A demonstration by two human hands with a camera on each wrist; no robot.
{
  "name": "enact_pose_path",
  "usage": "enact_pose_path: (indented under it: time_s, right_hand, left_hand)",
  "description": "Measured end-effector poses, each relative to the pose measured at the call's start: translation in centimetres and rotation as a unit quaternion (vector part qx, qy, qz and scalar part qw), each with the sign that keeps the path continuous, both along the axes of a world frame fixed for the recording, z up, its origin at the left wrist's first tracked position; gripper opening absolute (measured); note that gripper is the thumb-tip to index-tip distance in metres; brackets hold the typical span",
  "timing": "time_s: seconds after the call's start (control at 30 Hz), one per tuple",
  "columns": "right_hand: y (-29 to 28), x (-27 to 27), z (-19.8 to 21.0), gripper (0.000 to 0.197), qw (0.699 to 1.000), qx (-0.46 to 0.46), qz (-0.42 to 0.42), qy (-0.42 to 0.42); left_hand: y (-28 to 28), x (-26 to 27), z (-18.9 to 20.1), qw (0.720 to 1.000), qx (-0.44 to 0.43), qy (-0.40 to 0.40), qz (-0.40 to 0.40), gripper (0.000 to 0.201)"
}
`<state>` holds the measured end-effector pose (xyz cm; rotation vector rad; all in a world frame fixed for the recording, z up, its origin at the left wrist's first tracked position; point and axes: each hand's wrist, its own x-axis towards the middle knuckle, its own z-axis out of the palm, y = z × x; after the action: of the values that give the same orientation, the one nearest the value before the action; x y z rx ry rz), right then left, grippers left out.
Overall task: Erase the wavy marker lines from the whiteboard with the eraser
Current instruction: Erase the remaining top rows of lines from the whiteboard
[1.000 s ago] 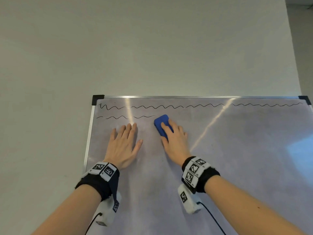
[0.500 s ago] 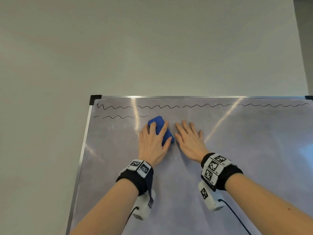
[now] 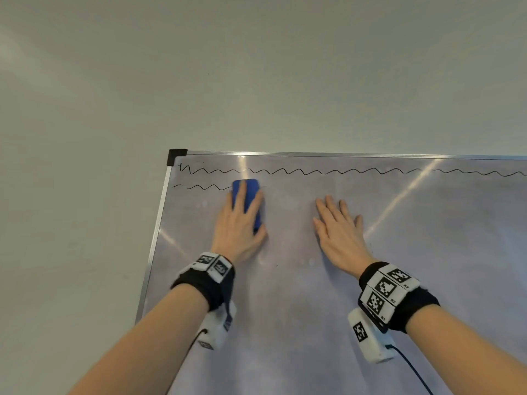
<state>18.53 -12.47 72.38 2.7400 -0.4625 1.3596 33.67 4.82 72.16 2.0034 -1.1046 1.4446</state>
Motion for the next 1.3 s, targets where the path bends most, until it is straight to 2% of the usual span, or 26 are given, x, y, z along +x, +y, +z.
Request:
enact_pose_path:
  time_s: [0.1, 0.17, 0.23, 0.33, 0.47, 0.57, 0.67, 0.83, 0.97, 1.1, 1.17, 1.23, 1.3]
  right_hand:
    - [0.1, 0.2, -0.1, 0.051, 1.000, -0.005, -0.005, 0.000]
    - [0.0, 0.3, -0.2, 0.051, 1.000, -0.004, -0.007, 0.000]
    - [0.0, 0.3, -0.2, 0.051, 1.000, -0.006, -0.005, -0.002]
    - [-0.2, 0.2, -0.2, 0.051, 1.000, -0.011, -0.004, -0.005]
    - [-0.2, 0.0, -0.1, 0.052, 1.000, -0.005, 0.003, -0.006]
    - [-0.1, 0.0, -0.1, 0.052, 1.000, -0.004, 0.001, -0.001]
    - [0.1, 0.0, 0.0, 0.053, 1.000, -0.001, -0.002, 0.006]
    - [-0.2, 0.0, 0.0, 0.053, 1.000, -0.010, -0.007, 0.002]
    - [-0.3, -0.1, 0.1, 0.053, 1.000, -0.015, -0.014, 0.009]
    - [-0.1, 0.0, -0.1, 0.053, 1.000, -0.022, -0.019, 0.009]
    - [0.0, 0.0, 0.0, 0.053, 0.999, -0.022, -0.027, 0.012]
    - [0.3, 0.1, 0.1, 0.054, 0.999, -0.019, -0.035, 0.009]
    - [1.5, 0.4, 0.0, 0.054, 0.999, -0.012, -0.033, -0.001]
  left_hand:
    - [1.0, 0.8, 0.0, 0.998, -0.060, 0.026, -0.007, 0.067]
    - [-0.7, -0.3, 0.3, 0.996, -0.091, 0.001, -0.006, 0.065]
    - [-3.0, -1.7, 0.7, 0.995, -0.073, -0.069, -0.017, 0.064]
    - [-5.4, -2.6, 0.5, 0.993, -0.013, -0.112, -0.029, 0.064]
    - [-3.4, -0.5, 0.3, 0.993, 0.017, -0.117, -0.016, 0.067]
    - [-1.2, 1.1, 0.6, 0.992, -0.049, -0.112, 0.003, 0.064]
    - [-2.2, 0.0, 1.2, 0.993, -0.084, -0.073, 0.034, 0.060]
    - [-5.2, -1.4, 0.0, 0.995, -0.009, -0.090, -0.030, 0.064]
    - [-1.8, 0.9, -0.8, 0.992, 0.032, -0.119, -0.021, 0.062]
    - [2.9, 4.2, -0.8, 0.995, -0.067, -0.074, 0.005, 0.061]
    - [3.0, 4.0, -0.5, 0.993, -0.104, -0.054, 0.013, 0.059]
    - [1.8, 2.4, -0.2, 0.992, -0.115, -0.051, 0.010, 0.060]
    - [0.5, 1.3, -0.3, 0.994, -0.077, -0.072, -0.007, 0.060]
